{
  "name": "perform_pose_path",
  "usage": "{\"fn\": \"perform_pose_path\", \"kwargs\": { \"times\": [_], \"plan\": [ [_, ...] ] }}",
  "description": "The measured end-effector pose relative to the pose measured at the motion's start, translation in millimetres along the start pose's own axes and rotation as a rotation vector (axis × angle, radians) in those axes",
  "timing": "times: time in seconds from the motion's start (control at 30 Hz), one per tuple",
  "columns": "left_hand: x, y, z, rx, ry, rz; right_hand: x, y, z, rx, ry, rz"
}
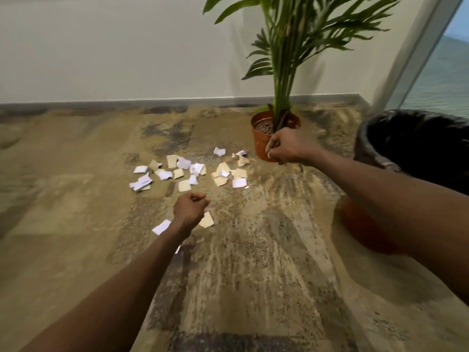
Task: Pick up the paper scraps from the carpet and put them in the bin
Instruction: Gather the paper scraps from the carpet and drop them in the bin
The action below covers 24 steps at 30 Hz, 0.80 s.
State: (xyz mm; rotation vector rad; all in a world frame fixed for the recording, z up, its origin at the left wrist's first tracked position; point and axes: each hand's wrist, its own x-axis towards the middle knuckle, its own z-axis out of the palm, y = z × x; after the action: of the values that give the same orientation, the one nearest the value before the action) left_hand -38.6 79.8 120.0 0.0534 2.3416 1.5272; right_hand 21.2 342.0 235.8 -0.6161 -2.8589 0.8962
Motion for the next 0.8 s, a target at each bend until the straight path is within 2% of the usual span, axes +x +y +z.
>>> {"fn": "perform_pose_path", "kwargs": {
  "times": [0.17,0.27,0.37,0.43,0.5,0.67,0.8],
  "plan": [
    [-4.8,-87.1,-67.3,0.398,0.203,-0.045,16.7,-4.3,68.9,-0.155,-0.352,-0.020],
    [-1.5,-116.4,-82.7,0.596,0.138,0.001,19.9,-7.6,110.2,-0.213,-0.476,-0.074],
    [0.9,-134.4,-80.8,0.715,-0.002,0.008,21.7,-10.9,144.4,-0.236,-0.489,-0.146],
    [4.3,-144.2,-75.2,0.767,-0.013,0.035,26.6,-15.4,167.9,-0.271,-0.479,-0.193],
    [8.2,-150.3,-70.5,0.782,0.021,0.058,31.2,-19.9,192.5,-0.289,-0.469,-0.223],
    [21.6,-160.2,-65.4,0.577,0.174,0.121,34.0,-31.6,247.8,-0.240,-0.492,-0.222],
    [39.9,-157.3,-49.5,0.698,0.205,0.100,24.6,-29.9,276.3,-0.240,-0.473,-0.271]
  ]
}}
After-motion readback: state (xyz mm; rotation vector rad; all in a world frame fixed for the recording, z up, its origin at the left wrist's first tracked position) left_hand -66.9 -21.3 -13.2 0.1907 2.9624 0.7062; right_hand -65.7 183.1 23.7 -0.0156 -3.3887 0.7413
